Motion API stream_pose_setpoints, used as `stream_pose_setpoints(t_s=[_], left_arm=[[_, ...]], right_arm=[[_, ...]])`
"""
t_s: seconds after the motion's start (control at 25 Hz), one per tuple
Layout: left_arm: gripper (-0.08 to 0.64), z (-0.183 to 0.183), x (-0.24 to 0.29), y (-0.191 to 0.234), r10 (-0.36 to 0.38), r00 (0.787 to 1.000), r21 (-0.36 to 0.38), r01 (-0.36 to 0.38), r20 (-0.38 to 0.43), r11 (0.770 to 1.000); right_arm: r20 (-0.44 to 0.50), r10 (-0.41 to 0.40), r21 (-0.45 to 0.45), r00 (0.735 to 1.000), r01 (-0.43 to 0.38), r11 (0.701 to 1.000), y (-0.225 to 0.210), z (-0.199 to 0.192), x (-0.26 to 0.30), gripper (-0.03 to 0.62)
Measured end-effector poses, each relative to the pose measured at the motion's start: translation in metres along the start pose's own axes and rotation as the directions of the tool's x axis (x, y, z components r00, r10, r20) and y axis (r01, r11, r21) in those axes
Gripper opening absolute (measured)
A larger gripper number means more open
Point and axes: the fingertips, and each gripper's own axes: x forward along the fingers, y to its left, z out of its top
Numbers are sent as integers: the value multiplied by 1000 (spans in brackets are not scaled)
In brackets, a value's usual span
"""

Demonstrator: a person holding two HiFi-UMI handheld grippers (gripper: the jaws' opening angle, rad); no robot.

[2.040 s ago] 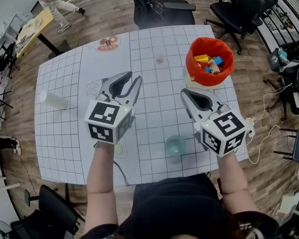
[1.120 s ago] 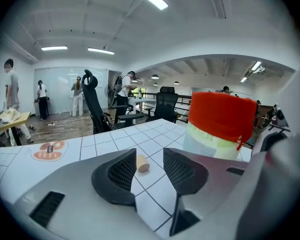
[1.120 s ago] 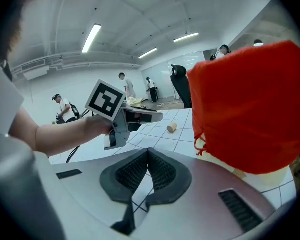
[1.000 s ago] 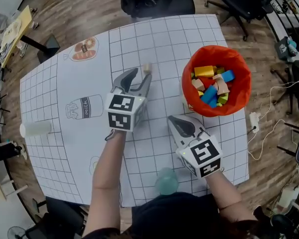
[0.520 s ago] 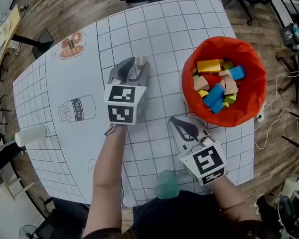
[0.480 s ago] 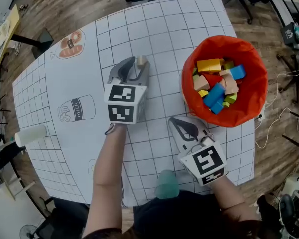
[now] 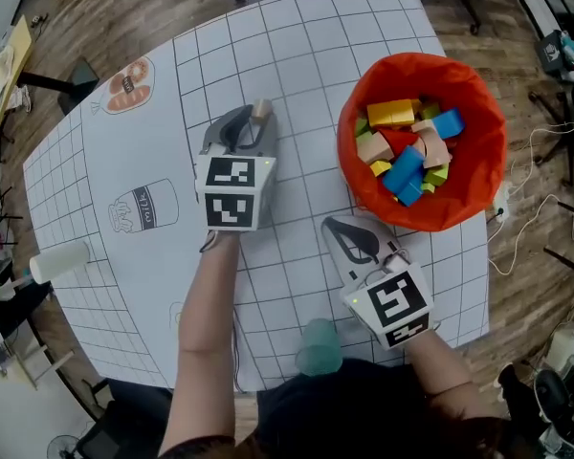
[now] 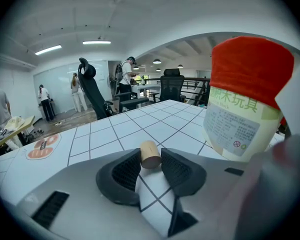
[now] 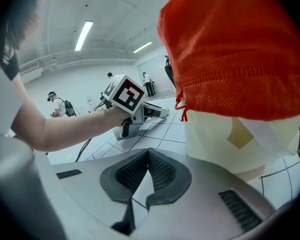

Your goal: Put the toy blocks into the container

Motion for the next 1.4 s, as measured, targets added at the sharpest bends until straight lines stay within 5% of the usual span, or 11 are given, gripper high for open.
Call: stream_pose_setpoints(t_s=[0.28, 0.48, 0.68, 0.84, 1.12, 1.4], left_arm=[[141, 44, -40, -16, -23, 989, 16, 21, 143, 1000], [141, 93, -91, -45, -102, 957, 8, 104, 272, 995], [141, 142, -142, -89, -197, 902, 141, 154, 384, 978], [141, 162, -166, -133, -294, 869, 266, 197, 399, 944], [143, 151, -162, -182, -357, 880, 388, 225, 313, 894], [177, 150, -164, -189, -308, 891, 364, 180, 335, 914]], right_arm=[[16, -12, -2, 1000, 12, 1000, 4, 3, -14, 15], [30, 0, -3, 1000, 1, 1000, 18, 3, -31, 15], [60, -12, -20, 998, 13, 1000, 29, 7, -50, 15], [100, -34, -30, 994, 38, 999, 35, 13, -66, 15], [104, -65, -7, 992, 66, 998, 40, -3, -98, 15], [135, -129, 21, 982, 127, 992, 31, -9, -129, 15]])
